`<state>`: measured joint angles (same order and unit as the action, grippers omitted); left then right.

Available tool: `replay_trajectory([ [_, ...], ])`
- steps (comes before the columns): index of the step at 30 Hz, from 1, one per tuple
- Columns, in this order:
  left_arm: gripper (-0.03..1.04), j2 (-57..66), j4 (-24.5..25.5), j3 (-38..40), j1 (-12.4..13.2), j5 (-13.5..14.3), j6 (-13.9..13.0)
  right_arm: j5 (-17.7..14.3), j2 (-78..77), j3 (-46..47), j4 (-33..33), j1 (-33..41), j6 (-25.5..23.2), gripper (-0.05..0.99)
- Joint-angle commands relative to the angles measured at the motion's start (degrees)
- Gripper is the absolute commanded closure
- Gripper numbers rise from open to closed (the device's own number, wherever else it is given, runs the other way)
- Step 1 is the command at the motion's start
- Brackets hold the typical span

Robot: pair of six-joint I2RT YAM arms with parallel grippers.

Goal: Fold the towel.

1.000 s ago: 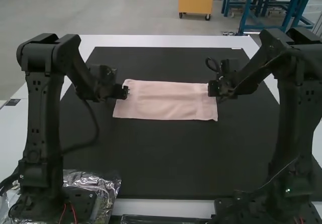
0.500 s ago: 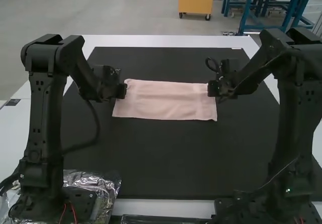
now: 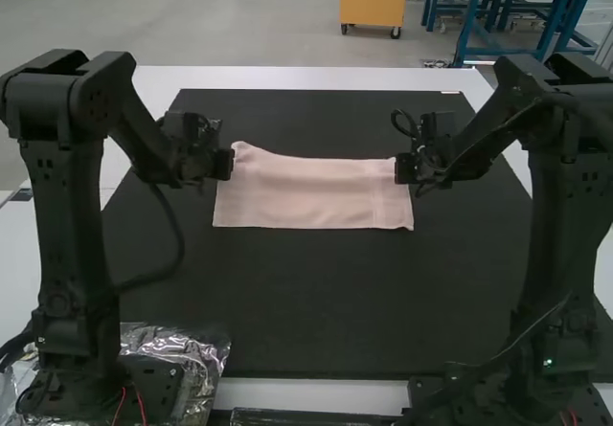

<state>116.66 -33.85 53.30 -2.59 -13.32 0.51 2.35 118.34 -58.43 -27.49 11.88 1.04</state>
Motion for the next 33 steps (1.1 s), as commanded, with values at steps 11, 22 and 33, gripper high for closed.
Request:
replay_trajectory([
  [11,0.99,-8.47,0.18,-7.86,2.24,-1.44,0.01,1.52,-9.45,5.0,-0.11,-0.19,-0.77,0.96],
  [22,0.99,-15.76,1.85,-14.01,2.24,-1.53,0.1,1.78,-15.42,11.76,0.94,-0.19,-0.95,0.96],
  [33,0.99,-22.79,3.52,-20.6,1.97,-1.53,0.01,2.22,-19.47,18.71,1.29,0.16,-1.3,0.96],
])
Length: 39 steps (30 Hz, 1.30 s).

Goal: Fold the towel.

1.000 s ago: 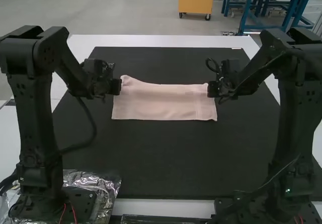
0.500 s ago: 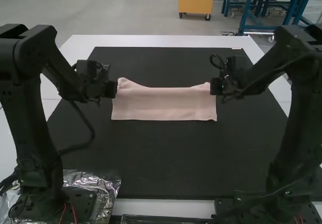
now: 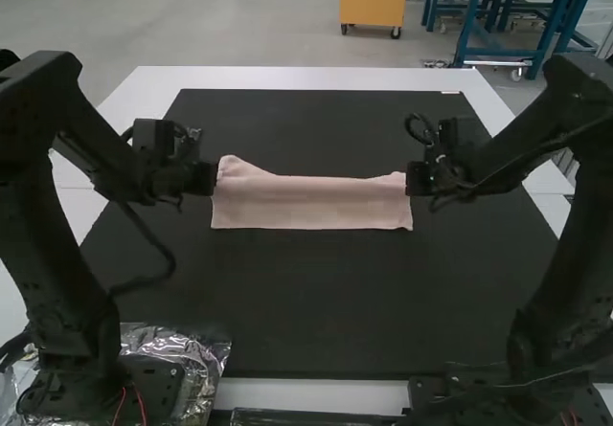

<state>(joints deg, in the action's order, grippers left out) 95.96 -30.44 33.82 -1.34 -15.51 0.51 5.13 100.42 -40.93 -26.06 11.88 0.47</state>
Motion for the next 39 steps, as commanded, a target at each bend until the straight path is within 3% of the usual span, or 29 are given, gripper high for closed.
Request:
replay_trajectory([
  [1,0.99,-2.45,0.11,-1.74,0.73,0.65,0.01,-0.29,-1.63,1.73,-0.13,0.16,-0.73,0.96],
  [13,0.97,-2.8,-1.2,-7.02,0.82,0.57,-0.43,0.59,0.04,5.68,-0.39,0.34,-1.17,0.94],
  [15,0.81,-2.36,-1.03,-7.19,0.73,0.57,-0.43,0.59,1.36,5.6,-0.39,0.43,-1.17,0.73],
  [17,0.63,-1.92,-0.77,-7.19,0.64,0.21,-0.51,0.68,2.5,5.42,-0.13,0.43,-1.17,0.43],
  [18,0.46,-1.83,-0.68,-7.28,0.64,0.21,-0.6,0.76,2.76,5.42,0.22,0.43,-1.17,0.31],
  [20,0.09,-1.83,-0.59,-7.28,0.64,0.3,-1.39,0.76,2.76,5.42,0.14,0.43,-1.26,0.16],
  [21,0.04,-1.83,-0.77,-7.19,0.64,0.39,-1.66,0.76,2.76,5.42,0.14,0.34,-1.52,0.11],
  [23,0.04,-1.83,-1.12,-7.02,0.99,0.3,-1.66,0.76,2.76,5.07,0.4,0.34,-2.23,0.04],
  [29,0.04,-2.01,-2.08,-5.96,1.08,0.21,-1.3,3.75,1.53,2.52,2.77,0.25,-2.23,0.03],
  [39,0.04,-2.18,-2.35,-5.0,0.99,0.39,-0.95,3.75,1.27,0.32,3.65,0.6,-1.79,0.03],
])
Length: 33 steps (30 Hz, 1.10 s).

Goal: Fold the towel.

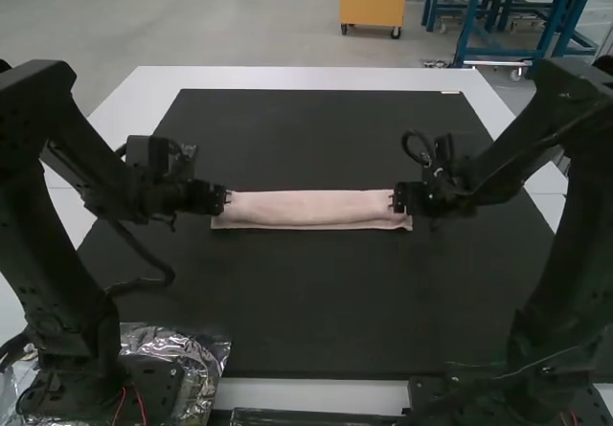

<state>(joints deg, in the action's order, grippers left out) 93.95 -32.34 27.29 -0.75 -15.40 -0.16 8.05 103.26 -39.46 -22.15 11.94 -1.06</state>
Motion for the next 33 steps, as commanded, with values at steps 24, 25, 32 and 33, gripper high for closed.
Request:
replay_trajectory([
  [24,0.04,-4.3,-1.76,1.98,0.49,0.63,2.54,12.78,5.9,0.35,-3.6,1.5,-1.93,0.96],
  [25,0.04,-4.57,-1.68,2.07,0.49,0.63,2.54,13.3,5.63,0.44,-3.86,0.98,-2.28,0.96],
  [32,0.04,-6.59,-0.89,3.91,0.49,2.3,2.62,13.3,-2.45,0.79,-2.55,-7.9,-1.49,0.96],
  [33,0.04,-6.76,-0.8,4.18,0.49,2.65,2.62,13.3,-3.86,0.62,-1.49,-9.57,-0.79,0.96],
])
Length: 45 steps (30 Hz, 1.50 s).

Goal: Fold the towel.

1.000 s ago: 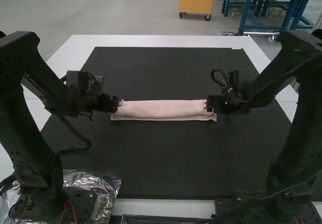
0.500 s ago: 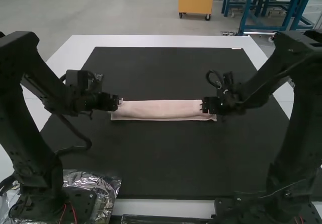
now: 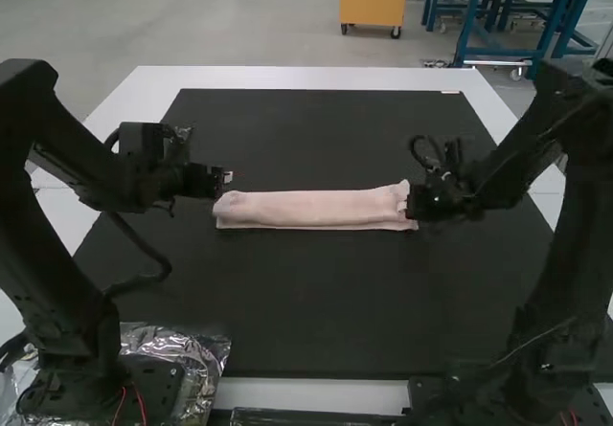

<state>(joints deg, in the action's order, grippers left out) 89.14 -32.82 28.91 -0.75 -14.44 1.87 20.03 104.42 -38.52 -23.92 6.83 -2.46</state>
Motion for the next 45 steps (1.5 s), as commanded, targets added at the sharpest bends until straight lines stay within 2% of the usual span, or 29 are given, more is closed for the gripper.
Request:
replay_trajectory([
  [1,0.04,-2.13,-0.23,2.91,0.49,2.13,0.5,1.33,-6.51,-0.5,1.33,-6.13,1.58,0.96],
  [5,0.04,-2.13,0.3,4.23,0.49,3.01,0.5,2.56,-11.87,-1.56,5.9,-10.26,4.13,0.96],
  [9,0.04,-2.04,0.39,4.49,0.31,3.8,0.59,3.43,-14.51,-1.64,8.37,-9.55,3.95,0.96],
  [15,0.04,-2.04,0.03,4.23,0.23,4.42,-0.02,2.73,-14.16,-1.82,7.93,-0.15,0.61,0.96],
  [22,0.04,-2.13,0.3,4.05,0.4,4.59,-0.9,1.59,-11.26,-3.75,4.06,11.1,-4.48,0.96],
  [24,0.04,-2.13,0.3,3.79,0.4,4.59,-1.52,1.41,-9.5,-4.63,3.62,13.47,-4.57,0.96],
  [32,0.04,-2.13,-0.93,2.21,0.49,4.59,-1.61,0.18,-3.44,-8.76,0.9,20.77,-5.89,0.96],
  [45,0.04,-2.13,-1.72,1.77,0.49,4.59,-1.25,-0.34,6.23,-17.2,-1.04,26.92,-6.24,0.96],
])
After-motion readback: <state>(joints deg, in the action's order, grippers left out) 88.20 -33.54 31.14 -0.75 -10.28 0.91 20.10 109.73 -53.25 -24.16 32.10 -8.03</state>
